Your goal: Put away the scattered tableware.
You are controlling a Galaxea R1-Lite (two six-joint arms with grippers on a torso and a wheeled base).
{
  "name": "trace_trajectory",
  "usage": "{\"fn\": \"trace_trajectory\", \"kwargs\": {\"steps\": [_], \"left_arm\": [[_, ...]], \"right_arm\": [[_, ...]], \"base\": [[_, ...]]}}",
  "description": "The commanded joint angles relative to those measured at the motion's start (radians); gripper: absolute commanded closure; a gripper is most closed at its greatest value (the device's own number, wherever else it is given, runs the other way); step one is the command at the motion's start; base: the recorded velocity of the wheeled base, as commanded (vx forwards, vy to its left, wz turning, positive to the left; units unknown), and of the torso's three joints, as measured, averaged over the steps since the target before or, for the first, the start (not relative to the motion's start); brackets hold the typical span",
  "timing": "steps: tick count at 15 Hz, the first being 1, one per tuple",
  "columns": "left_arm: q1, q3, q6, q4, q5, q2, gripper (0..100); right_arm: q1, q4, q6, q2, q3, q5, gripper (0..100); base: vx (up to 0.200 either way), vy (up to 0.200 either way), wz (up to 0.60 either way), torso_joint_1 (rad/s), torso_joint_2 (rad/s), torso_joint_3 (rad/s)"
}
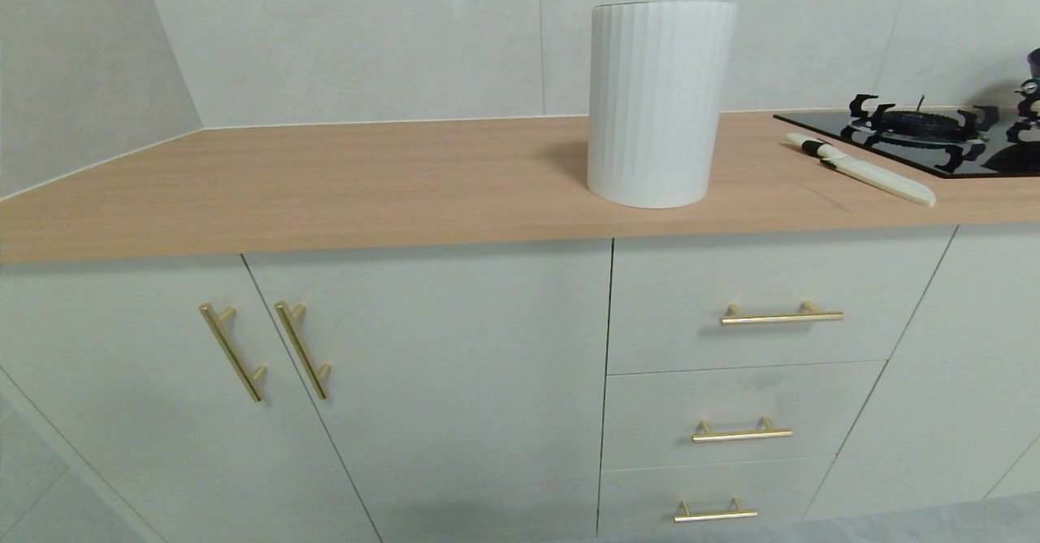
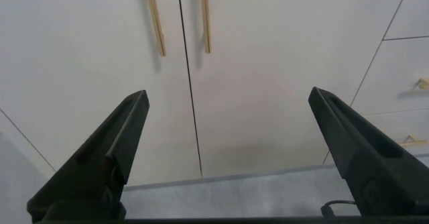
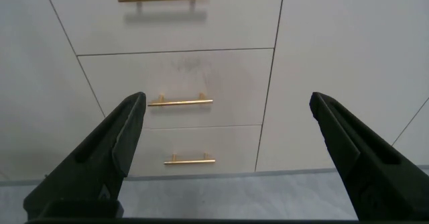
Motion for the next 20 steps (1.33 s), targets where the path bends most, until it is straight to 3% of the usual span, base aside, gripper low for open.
{"fn": "trace_trajectory", "kwargs": {"steps": [1,5,15,20], "left_arm": [[0.0,0.0,0.0,0.0,0.001,0.0,0],[0.0,0.0,0.0,0.0,0.001,0.0,0],[0.0,0.0,0.001,0.0,0.001,0.0,0],[0.0,0.0,0.001,0.0,0.001,0.0,0]], "right_arm": [[0.0,0.0,0.0,0.002,0.0,0.0,0],[0.0,0.0,-0.008,0.002,0.0,0.0,0],[0.0,0.0,-0.006,0.002,0.0,0.0,0],[0.0,0.0,-0.006,0.002,0.0,0.0,0]], "base": [[0.0,0.0,0.0,0.0,0.0,0.0],[0.0,0.0,0.45,0.003,0.0,0.004],[0.0,0.0,0.0,0.0,0.0,0.0],[0.0,-0.2,0.0,0.002,0.0,0.001]]}}
